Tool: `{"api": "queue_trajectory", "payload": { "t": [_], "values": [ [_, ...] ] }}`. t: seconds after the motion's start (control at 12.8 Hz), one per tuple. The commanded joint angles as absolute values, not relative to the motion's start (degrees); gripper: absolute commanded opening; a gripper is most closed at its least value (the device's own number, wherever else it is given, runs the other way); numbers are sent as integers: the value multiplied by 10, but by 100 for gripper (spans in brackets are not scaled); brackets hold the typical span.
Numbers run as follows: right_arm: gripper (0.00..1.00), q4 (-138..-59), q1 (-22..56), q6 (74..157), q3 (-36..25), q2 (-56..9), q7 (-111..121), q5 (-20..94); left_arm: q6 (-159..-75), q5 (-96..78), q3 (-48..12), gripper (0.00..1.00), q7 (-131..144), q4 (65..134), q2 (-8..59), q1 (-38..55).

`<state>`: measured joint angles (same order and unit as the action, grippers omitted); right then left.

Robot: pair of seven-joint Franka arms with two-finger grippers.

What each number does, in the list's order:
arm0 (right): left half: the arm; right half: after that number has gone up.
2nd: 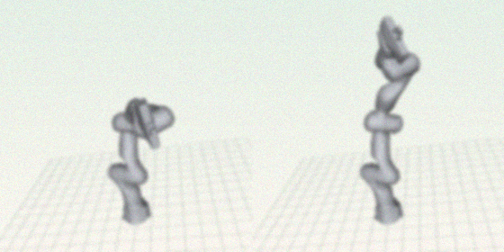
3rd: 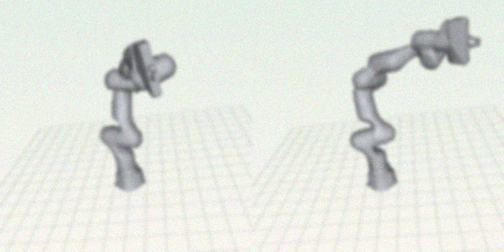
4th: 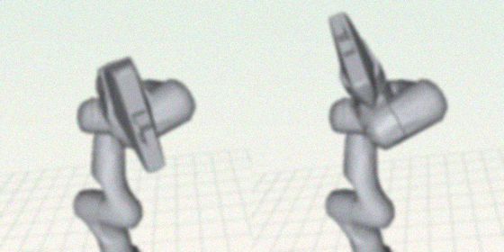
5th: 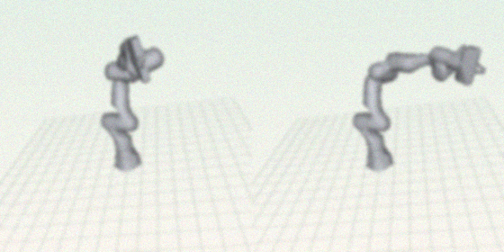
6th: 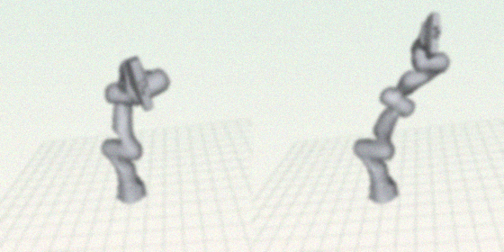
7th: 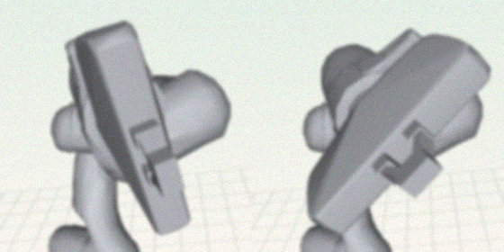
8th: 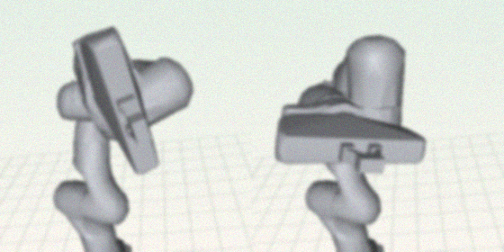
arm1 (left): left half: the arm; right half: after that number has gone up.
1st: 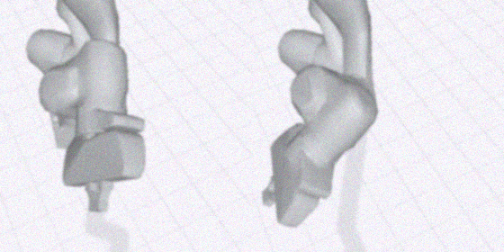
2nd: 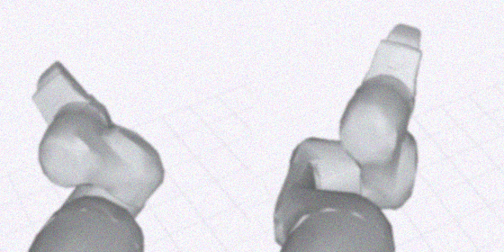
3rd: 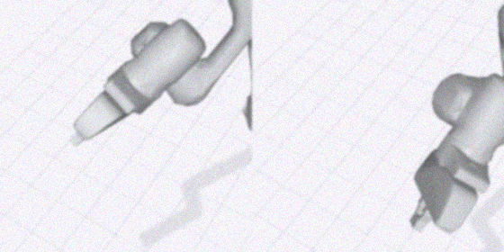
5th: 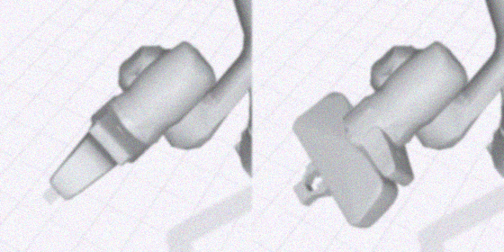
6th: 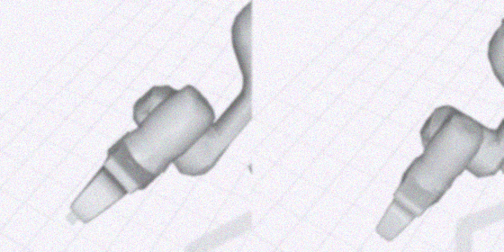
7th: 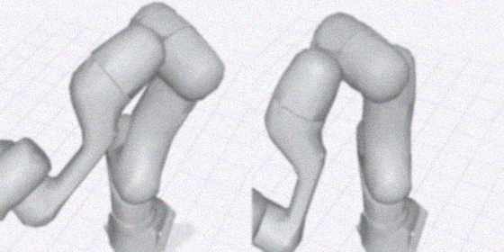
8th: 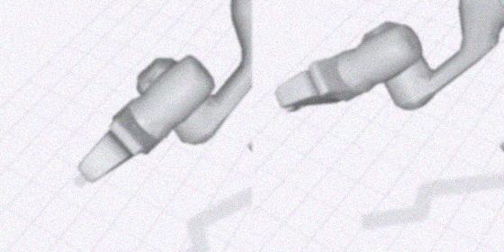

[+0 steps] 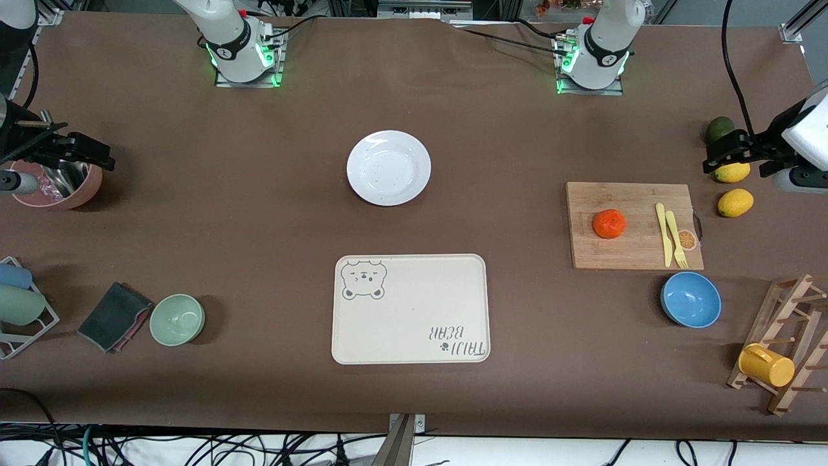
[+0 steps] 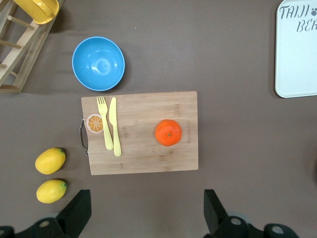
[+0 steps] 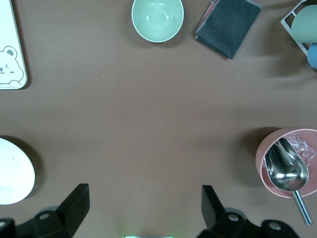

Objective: Place orange and plate with both arms

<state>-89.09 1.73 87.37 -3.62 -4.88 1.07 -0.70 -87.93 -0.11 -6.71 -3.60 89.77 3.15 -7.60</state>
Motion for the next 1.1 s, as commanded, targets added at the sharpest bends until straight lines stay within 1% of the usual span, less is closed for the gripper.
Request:
{"api": "queue_trajectory", "payload": {
  "t": [0.0, 0.55, 0.63, 0.7, 0.78, 1.02],
  "values": [
    [100, -884, 12, 871, -35, -49, 15, 1, -867, 6, -69, 100, -37, 878, 40, -78],
    [100, -884, 12, 871, -35, -50, 16, 1, -863, 13, -70, 100, -37, 881, 46, -71],
    [100, -884, 12, 871, -35, -49, 16, 1, -842, 13, -73, 100, -38, 881, 57, -69],
    [100, -885, 12, 871, -35, -50, 16, 1, -805, 5, -83, 100, -40, 880, 68, -68],
    [100, -885, 12, 870, -35, -50, 16, 1, -785, 9, -97, 100, -41, 879, 88, -62],
    [100, -885, 12, 870, -35, -50, 16, 1, -788, 4, -104, 100, -45, 879, 155, -59]
  ]
}}
